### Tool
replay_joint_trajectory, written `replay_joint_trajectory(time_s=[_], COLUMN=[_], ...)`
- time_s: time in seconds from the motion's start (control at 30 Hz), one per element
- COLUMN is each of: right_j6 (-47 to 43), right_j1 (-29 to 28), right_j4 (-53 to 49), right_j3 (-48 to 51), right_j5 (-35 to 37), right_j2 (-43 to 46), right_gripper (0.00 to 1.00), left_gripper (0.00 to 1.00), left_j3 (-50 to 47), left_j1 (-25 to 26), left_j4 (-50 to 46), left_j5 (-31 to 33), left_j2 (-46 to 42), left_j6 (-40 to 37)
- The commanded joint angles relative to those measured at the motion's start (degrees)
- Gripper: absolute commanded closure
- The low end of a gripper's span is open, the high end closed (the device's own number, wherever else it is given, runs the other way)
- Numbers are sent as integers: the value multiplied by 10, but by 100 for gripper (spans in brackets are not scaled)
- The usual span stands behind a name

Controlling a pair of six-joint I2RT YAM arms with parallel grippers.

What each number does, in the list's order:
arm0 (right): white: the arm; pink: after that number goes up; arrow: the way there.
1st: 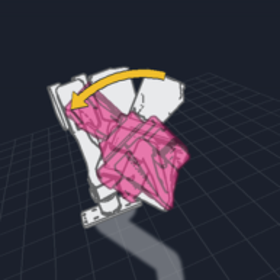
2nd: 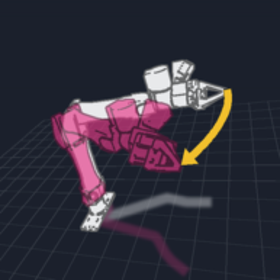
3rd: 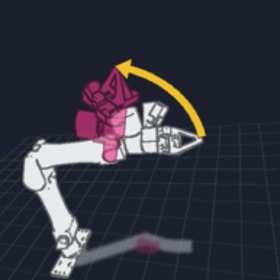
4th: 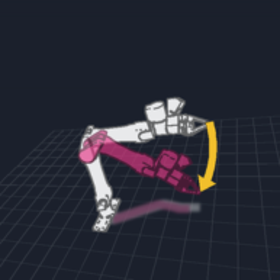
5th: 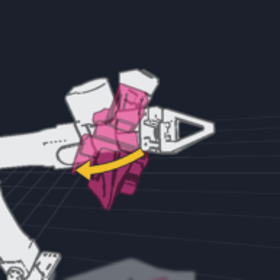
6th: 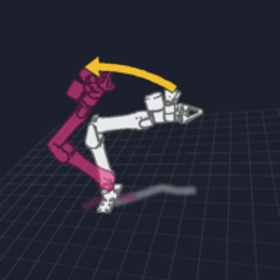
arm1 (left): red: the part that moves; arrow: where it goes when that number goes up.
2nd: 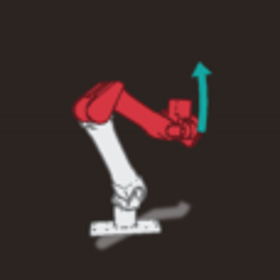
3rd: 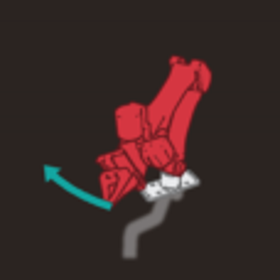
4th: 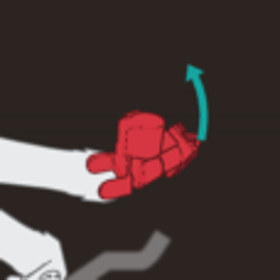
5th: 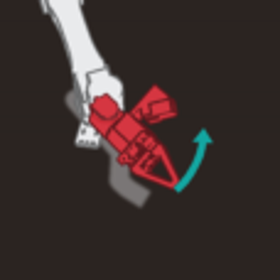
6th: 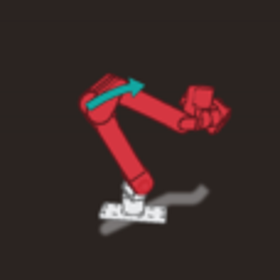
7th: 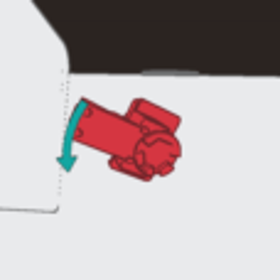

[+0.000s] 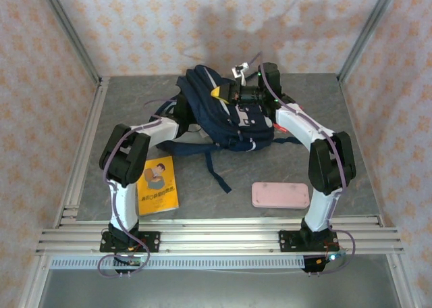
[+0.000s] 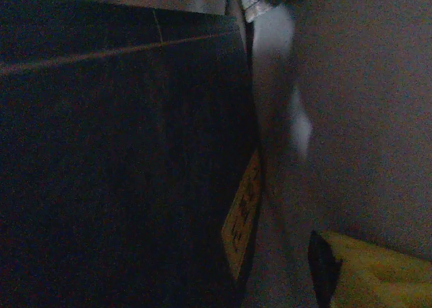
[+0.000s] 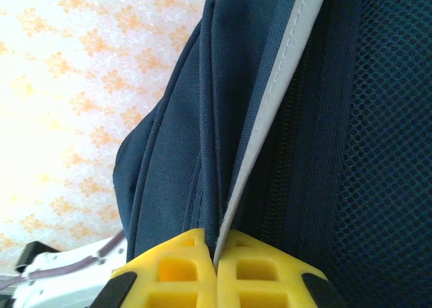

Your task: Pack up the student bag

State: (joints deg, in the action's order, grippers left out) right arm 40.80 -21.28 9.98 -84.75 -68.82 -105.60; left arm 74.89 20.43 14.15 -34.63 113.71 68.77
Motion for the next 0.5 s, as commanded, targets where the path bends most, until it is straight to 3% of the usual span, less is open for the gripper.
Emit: replay_joint_trajectory(time_s=[0.0, 0.27, 0.47], right_j6=[-76, -100, -79], right_j1=[2, 2, -2], right_j4=[-22, -62, -44], right_j3=[-39, -46, -42], right_j5=[65, 131, 159], right_j2=[14, 14, 4], right_gripper=[100, 100, 100], left_gripper=[26, 25, 27], left_j3=[0, -26, -103], left_j1=[-15, -55, -123], left_j4=[-59, -251, -281], left_j5=[1, 59, 56], left_j2=[-90, -207, -285], left_j6=[-44, -125, -110])
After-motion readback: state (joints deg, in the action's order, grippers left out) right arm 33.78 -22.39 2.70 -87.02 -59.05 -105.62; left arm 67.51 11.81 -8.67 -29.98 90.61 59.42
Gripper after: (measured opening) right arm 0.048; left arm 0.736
